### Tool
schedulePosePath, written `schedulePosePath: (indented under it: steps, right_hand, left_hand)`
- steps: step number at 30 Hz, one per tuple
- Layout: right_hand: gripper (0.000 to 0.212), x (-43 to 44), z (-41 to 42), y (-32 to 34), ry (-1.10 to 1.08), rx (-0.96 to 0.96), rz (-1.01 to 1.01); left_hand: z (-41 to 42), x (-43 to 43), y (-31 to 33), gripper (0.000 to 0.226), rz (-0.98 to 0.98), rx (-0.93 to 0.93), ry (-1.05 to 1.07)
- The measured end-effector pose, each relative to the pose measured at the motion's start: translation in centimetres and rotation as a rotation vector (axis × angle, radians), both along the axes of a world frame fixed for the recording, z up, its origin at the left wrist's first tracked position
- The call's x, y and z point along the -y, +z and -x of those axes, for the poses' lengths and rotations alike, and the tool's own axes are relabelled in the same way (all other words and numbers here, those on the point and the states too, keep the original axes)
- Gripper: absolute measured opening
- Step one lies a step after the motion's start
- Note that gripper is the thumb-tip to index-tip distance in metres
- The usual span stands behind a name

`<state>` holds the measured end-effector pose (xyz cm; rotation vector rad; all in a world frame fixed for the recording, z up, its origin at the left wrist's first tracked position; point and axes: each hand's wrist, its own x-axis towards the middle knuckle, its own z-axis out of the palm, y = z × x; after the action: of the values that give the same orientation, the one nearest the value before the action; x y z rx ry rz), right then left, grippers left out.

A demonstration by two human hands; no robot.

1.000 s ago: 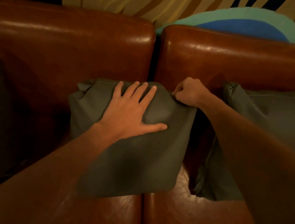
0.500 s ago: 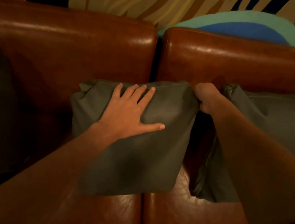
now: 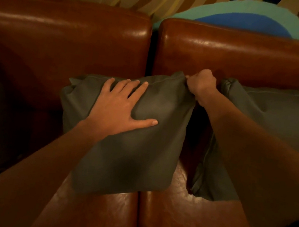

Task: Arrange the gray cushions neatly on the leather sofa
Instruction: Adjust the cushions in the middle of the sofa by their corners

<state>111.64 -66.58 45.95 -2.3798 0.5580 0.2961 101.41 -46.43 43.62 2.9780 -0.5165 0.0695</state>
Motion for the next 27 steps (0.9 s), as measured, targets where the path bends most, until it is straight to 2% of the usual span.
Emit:
schedulePosePath:
  steps: [4,6,8,11,13,17,20,22,27]
  right_hand:
    - [0.028,1.6,0.1,0.5,-0.115,0.191,-0.086]
    - [0.021,1.5,0.6,0.1,-0.178,0.207,-0.206]
    - [0.015,0.9,1.0,-0.1,-0.264,0.15,-0.409]
    - [0.052,0.9,1.1,0.3,-0.317,0.022,-0.597]
    - [0.064,1.2,1.0,0.3,-0.306,-0.015,-0.636]
    - [0.05,2.3,0.9,0.2,-0.255,-0.096,-0.729]
    - [0.044,3.3,0.9,-0.4,-0.261,-0.188,-0.882]
    - [0.032,4.0,1.0,-0.6,-0.266,-0.226,-0.943]
    - [0.016,5.5,0.7,-0.2,-0.104,-0.296,-0.906]
  left_hand:
    - [-0.2,-0.1,0.1,0.095,0.028,0.024,0.001]
    - [-0.3,0.1,0.4,0.096,0.02,0.015,0.014]
    - [-0.6,0.6,0.8,0.095,0.019,0.005,0.038]
    - [-1.6,2.0,1.5,0.092,0.04,0.001,0.065]
    - [-2.7,3.5,1.8,0.088,0.056,0.015,0.04]
    - [-4.3,7.0,1.6,0.075,0.139,-0.083,0.025]
    - [-4.7,9.0,1.4,0.069,0.273,-0.146,0.125]
    - [-5.2,10.0,1.3,0.066,0.3,-0.166,0.206]
    - [-6.0,10.8,1.4,0.042,0.435,-0.14,0.365]
